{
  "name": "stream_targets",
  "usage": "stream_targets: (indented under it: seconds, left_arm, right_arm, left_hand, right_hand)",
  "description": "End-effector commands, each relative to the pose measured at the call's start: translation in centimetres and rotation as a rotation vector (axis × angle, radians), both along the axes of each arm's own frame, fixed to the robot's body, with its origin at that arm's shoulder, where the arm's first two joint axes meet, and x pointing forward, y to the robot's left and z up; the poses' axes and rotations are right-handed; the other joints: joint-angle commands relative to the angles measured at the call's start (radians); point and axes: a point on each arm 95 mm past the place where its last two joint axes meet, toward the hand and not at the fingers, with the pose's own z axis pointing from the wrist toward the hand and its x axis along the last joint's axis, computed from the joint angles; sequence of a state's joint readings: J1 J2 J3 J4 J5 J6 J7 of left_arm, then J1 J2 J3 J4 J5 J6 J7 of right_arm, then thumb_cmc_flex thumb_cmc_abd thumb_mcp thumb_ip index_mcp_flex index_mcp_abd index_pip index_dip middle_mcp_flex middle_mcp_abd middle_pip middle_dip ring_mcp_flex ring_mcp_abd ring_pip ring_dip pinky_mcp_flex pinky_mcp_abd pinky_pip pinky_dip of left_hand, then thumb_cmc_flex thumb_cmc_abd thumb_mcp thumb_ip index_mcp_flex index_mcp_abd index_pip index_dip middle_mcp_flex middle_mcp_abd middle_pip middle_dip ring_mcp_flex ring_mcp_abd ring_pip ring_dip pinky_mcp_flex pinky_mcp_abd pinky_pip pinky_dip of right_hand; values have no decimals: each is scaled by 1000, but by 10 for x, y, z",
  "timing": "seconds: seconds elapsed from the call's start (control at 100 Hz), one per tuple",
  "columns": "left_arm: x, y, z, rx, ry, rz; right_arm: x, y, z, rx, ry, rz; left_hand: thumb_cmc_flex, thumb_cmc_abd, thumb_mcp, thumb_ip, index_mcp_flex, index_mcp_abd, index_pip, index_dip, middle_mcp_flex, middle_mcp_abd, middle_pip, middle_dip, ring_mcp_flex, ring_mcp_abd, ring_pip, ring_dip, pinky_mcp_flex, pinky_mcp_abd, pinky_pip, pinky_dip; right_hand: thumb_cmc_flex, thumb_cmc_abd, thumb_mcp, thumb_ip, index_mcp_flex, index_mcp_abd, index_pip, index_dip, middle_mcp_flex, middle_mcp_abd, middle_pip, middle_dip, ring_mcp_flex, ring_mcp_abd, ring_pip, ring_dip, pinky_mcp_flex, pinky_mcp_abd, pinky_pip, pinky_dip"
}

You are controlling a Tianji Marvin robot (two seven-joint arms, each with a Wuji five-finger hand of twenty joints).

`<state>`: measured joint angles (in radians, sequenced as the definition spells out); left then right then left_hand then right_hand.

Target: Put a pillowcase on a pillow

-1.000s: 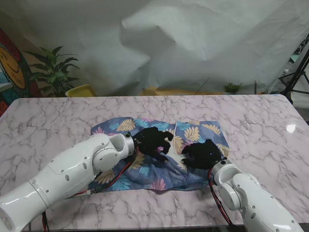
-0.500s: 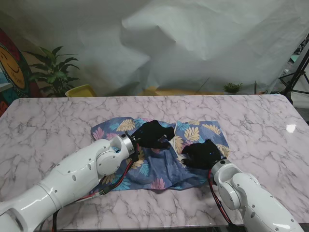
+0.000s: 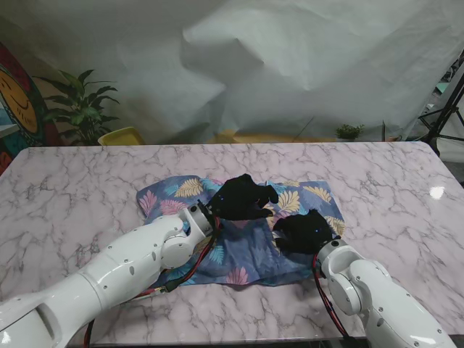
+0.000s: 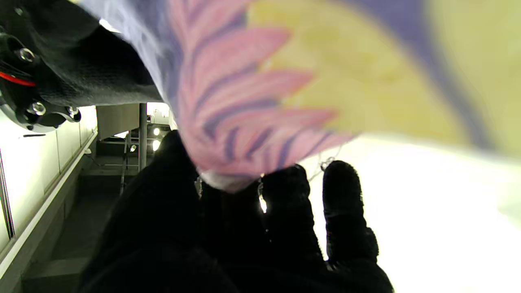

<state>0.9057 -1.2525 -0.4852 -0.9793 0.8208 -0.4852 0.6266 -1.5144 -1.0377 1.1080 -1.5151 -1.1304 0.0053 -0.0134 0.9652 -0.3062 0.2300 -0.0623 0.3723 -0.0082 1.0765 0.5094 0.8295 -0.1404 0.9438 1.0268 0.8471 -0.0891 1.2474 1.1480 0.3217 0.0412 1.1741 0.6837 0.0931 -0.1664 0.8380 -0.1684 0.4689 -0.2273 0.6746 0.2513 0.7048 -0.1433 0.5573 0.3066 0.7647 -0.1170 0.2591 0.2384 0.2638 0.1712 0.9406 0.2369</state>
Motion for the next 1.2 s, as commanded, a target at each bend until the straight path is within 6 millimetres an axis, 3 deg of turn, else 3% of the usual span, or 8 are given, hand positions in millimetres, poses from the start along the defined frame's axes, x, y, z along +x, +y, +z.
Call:
stream_targets:
  seconds: [0.0,0.28,0.33,0.42,0.53,0.62,0.9,1.19]
  left_arm:
    - [0,-23,11,-13,-19,-32]
    - [11,-37,-21,11,71,-79]
    - [12,-36,-26,27,102,-83]
    - [14,-31,-35,66,139,-80]
    - [14,-25,-46,66,217,-76]
    - [14,-22,-52,57,258,-74]
    - [12,-13,-55,95,393,-45]
    - [8,-10,-44,271,337,3]
  right_arm:
    - [-4,-5,-11,-10,29,-2]
    - [-10,-4,-8,50,26,47]
    - [-13,-4,-5,50,20,49]
    - [-19,-4,3,45,7,34]
    - [-26,-5,15,53,-36,-2]
    - [-31,-5,27,63,-87,-23]
    - [-40,-2,60,41,-252,-80]
    - [-42,7,76,29,-341,-79]
  left_hand:
    - [47,0,-18,3,20,-6,30,-6,-26,-23,27,21,-18,-39,22,18,7,-32,37,28]
    - [49,20,-19,-3,4,10,39,-20,-48,-27,16,18,-43,-44,-18,13,-14,-41,4,16]
    - [80,64,-91,7,-23,21,17,-32,-82,-23,5,11,-73,-50,-53,13,-38,-43,-18,8]
    - [108,176,-210,18,-79,51,-125,-47,-262,50,-154,-49,-239,-21,-273,-92,-117,-27,-128,-36]
    - [67,289,-238,33,-140,125,-338,-32,-599,166,-285,-363,-517,93,-563,-340,-255,1,-315,-147]
    - [56,307,-236,40,-147,149,-377,-17,-633,236,-505,-502,-632,170,-690,-462,-310,-10,-385,-209]
    - [94,299,-239,31,-74,164,-377,-10,-571,226,-421,-479,-503,207,-712,-516,-197,12,-291,-193]
    - [103,269,-247,27,175,-38,-233,-26,-187,85,-394,-494,-208,148,-728,-514,-274,44,-410,-196]
  right_hand:
    - [5,-18,31,29,48,-22,37,22,24,7,-1,8,38,8,11,21,-7,-10,9,11]
    - [6,-23,55,30,63,-33,47,26,43,0,3,9,56,-2,15,23,6,-12,14,12]
    - [4,-23,58,30,65,-36,47,27,46,-1,3,9,56,-1,14,22,6,-12,14,12]
    - [1,-25,58,29,66,-34,47,27,47,-1,-2,7,57,10,12,22,3,-8,11,11]
    - [-1,-26,53,28,68,-29,44,26,47,6,-5,5,56,17,9,22,3,-4,9,10]
    - [0,-28,50,28,71,-26,43,25,51,12,-6,5,56,21,7,22,4,-1,9,10]
    - [-12,-23,24,26,70,-16,28,19,31,35,-17,1,37,34,-5,21,0,3,11,10]
    - [-7,-18,4,29,71,-13,17,13,30,39,-14,3,32,34,-3,21,2,3,15,12]
